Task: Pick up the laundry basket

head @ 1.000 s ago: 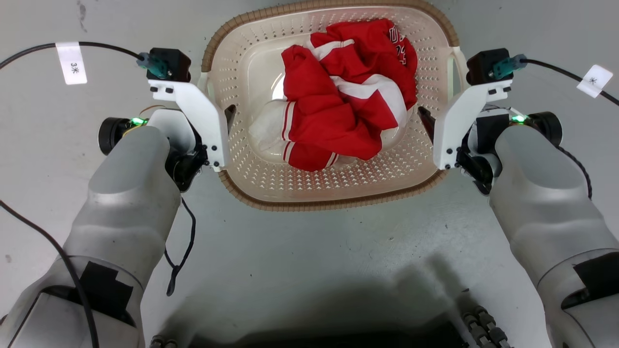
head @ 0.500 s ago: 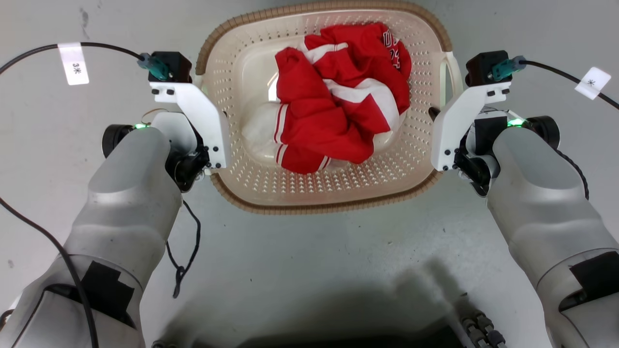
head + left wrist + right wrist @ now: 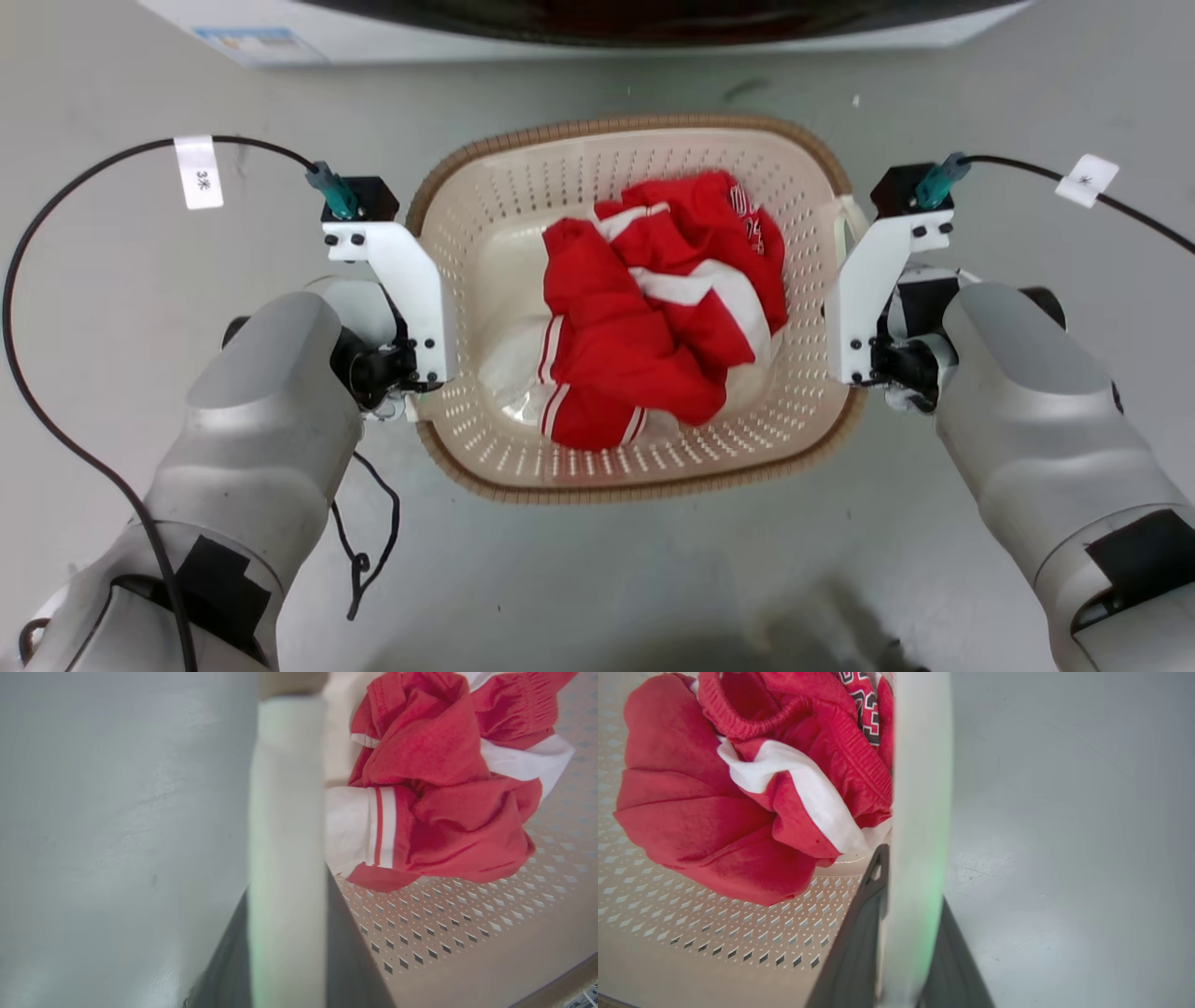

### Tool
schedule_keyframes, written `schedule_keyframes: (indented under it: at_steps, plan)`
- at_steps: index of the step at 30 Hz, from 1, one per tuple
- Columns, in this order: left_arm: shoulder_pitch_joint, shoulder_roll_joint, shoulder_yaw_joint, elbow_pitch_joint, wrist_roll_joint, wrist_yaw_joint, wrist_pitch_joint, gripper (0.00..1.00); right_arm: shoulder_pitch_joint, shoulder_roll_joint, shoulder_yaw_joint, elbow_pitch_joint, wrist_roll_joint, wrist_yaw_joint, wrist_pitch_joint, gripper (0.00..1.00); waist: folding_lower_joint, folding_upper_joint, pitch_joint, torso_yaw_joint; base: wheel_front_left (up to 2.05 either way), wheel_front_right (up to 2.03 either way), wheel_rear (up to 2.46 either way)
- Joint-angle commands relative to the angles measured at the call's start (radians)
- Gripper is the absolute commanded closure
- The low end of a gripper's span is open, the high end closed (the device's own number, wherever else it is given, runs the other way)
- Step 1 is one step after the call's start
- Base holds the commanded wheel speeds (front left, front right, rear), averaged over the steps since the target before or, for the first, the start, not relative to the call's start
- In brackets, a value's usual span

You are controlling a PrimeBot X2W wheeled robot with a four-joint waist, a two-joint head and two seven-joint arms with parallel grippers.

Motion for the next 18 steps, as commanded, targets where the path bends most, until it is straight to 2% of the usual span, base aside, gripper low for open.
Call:
schedule_keyframes:
  at_steps: [1,6,18]
  plan:
    - [0.013,-0.023,-0.012,-0.012,-0.012,-0.013,0.016,1.0,0.009,0.012,0.015,-0.009,0.01,0.003,0.021,1.0,0.0,0.0,-0.065,0.006,0.0,0.0,0.0]
    - [0.04,-0.031,-0.03,0.001,-0.057,-0.013,0.073,1.0,0.034,0.015,0.058,-0.013,0.055,0.003,0.113,1.0,0.0,0.0,-0.174,0.013,0.0,0.0,0.0]
    - [0.101,-0.04,-0.053,0.036,-0.122,-0.013,0.167,1.0,0.104,0.016,0.109,-0.02,0.147,0.004,0.232,1.0,0.0,0.0,-0.367,0.019,0.0,0.0,0.0]
